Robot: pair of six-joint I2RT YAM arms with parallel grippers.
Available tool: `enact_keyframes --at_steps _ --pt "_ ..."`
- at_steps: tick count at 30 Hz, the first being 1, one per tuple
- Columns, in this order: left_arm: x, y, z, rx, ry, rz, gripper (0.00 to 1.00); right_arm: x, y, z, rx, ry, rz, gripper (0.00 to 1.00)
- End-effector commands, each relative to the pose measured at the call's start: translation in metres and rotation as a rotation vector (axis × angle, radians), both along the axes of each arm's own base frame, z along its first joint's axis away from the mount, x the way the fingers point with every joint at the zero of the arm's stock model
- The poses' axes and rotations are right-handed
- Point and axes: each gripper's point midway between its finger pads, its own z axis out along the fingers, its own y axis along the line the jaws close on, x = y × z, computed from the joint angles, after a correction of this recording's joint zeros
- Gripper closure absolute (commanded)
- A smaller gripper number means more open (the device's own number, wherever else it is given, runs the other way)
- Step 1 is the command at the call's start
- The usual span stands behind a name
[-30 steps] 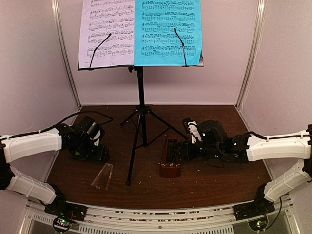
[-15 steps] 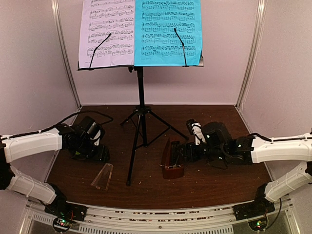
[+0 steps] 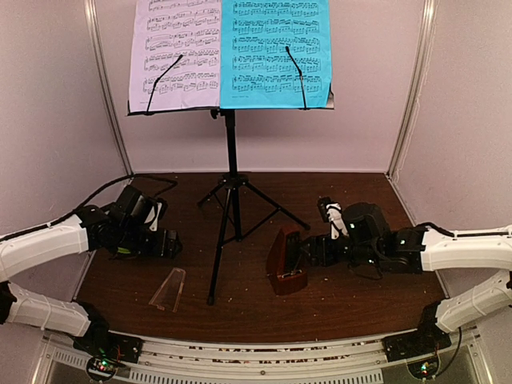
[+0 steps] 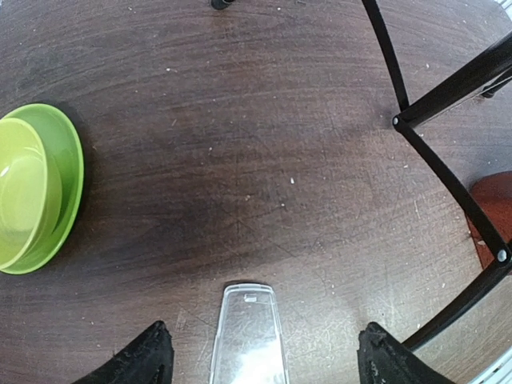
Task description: Set up the instrument practice props
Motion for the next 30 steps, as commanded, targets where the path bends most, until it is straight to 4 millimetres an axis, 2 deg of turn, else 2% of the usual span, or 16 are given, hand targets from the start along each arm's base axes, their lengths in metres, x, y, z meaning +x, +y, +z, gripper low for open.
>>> enact_keyframes --at_steps 1,6,12,23,30 --pt "0.005 -0.003 0.005 -0.034 -0.03 0.003 0.18 0.003 0.001 0.011 0.041 -0.021 0.004 0.28" --pt "0.005 -0.008 0.019 -0.077 -0.078 -0.02 0.18 0.004 -0.007 0.009 0.039 -0.016 -0.01 0.28" --pt "0.0 -0.022 0.037 -0.181 -0.161 -0.103 0.19 0.012 -0.02 0.003 0.043 -0.004 -0.04 0.28" --pt "-0.013 -0.03 0.053 -0.252 -0.221 -0.195 0.2 0.027 -0.041 -0.02 0.009 0.055 -0.098 0.28" --pt "-0.022 -0.027 0.057 -0.261 -0.249 -0.224 0.2 0.029 -0.059 -0.035 -0.028 0.096 -0.153 0.22"
